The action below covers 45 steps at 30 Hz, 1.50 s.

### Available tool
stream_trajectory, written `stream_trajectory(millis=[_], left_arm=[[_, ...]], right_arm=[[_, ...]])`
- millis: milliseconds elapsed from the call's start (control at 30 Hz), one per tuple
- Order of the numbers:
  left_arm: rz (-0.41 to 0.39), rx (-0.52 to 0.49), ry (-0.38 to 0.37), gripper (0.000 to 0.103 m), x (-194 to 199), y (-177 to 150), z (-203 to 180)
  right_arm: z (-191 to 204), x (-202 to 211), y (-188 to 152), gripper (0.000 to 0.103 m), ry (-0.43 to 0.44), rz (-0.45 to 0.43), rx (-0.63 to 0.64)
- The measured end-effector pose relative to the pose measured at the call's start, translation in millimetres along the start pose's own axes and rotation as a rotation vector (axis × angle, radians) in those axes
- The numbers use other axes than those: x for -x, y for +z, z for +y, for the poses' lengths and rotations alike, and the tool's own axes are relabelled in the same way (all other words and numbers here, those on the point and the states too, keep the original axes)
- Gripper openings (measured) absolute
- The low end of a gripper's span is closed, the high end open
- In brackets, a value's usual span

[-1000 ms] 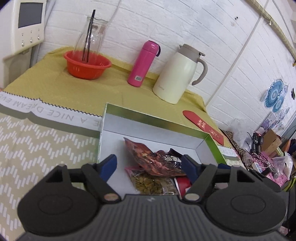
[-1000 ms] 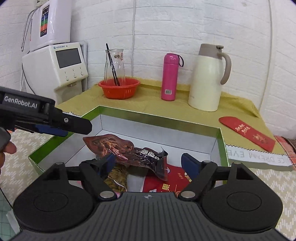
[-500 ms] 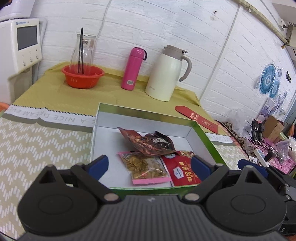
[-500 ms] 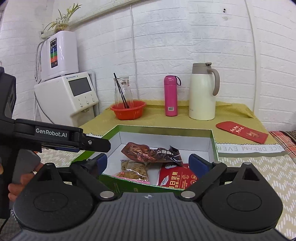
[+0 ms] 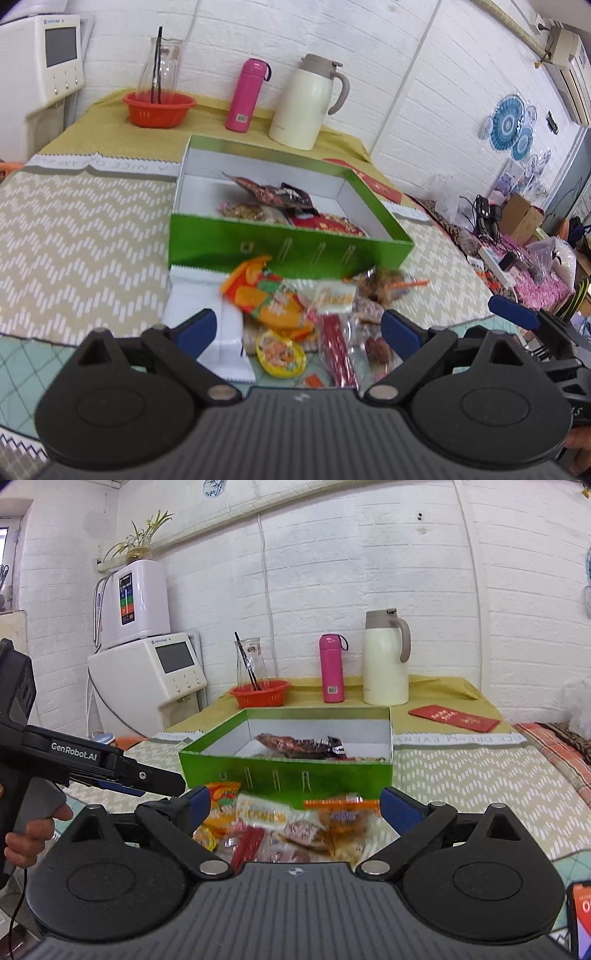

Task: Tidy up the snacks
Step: 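Grasp the orange-edged brown packet with left tool while right tool grasps the cracker pack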

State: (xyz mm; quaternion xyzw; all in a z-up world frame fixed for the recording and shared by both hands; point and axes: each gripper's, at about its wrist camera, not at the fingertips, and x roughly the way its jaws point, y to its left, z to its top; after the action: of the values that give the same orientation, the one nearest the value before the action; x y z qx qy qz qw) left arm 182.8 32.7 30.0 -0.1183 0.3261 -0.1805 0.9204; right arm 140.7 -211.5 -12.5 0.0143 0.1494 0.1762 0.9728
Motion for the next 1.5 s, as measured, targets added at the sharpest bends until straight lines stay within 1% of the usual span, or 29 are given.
stream_trajectory(millis=[100, 233, 333, 400, 500, 633, 733, 833, 933, 1033, 1133, 1167, 1300, 1400, 1467, 1500], left_arm=[[0.011, -0.031, -0.043, 0.094, 8, -25, -4], [0.053, -0.058, -0.066, 0.094, 13, -55, -3], [0.088, -0.051, -0.096, 0.094, 15, -71, 3], [0.103, -0.055, -0.101, 0.094, 16, -77, 7], [0.099, -0.069, -0.089, 0.094, 18, -77, 9], [0.094, -0.072, -0.093, 0.094, 17, -75, 13], [0.103, -0.090, -0.088, 0.094, 12, -73, 15], [0.103, -0.121, -0.084, 0.094, 8, -68, 16], [0.096, -0.166, -0.089, 0.094, 4, -61, 16], [0.100, -0.218, -0.089, 0.094, 1, -57, 14], [0.111, -0.275, -0.088, 0.094, -4, -55, 10], [0.114, -0.296, -0.086, 0.094, -5, -55, 8], [0.125, -0.360, -0.066, 0.094, -14, -56, 2], [0.149, -0.372, -0.058, 0.093, -21, -56, 1], [0.168, -0.382, -0.027, 0.093, -24, -58, 0], [0.168, -0.403, 0.007, 0.093, -24, -60, -4]], right_arm=[[2, 11, -21, 0.103, 0.026, 0.040, -0.018], [10, 18, -48, 0.103, 0.082, 0.123, -0.031], [16, 19, -63, 0.103, 0.116, 0.168, -0.027], [17, 16, -68, 0.103, 0.118, 0.184, -0.026], [19, 12, -71, 0.103, 0.092, 0.207, -0.035], [34, 19, -74, 0.103, 0.137, 0.239, 0.003], [44, 26, -74, 0.103, 0.161, 0.225, 0.045], [44, 22, -71, 0.103, 0.138, 0.220, 0.042], [46, 13, -72, 0.103, 0.112, 0.236, 0.035], [50, 9, -74, 0.103, 0.122, 0.242, 0.037], [51, 10, -75, 0.103, 0.080, 0.238, 0.073], [50, 11, -75, 0.100, 0.070, 0.240, 0.071], [45, 14, -74, 0.099, 0.040, 0.245, 0.065], [46, 14, -74, 0.103, 0.039, 0.245, 0.070], [48, 12, -75, 0.103, 0.043, 0.245, 0.072], [49, 11, -74, 0.103, 0.044, 0.245, 0.073]])
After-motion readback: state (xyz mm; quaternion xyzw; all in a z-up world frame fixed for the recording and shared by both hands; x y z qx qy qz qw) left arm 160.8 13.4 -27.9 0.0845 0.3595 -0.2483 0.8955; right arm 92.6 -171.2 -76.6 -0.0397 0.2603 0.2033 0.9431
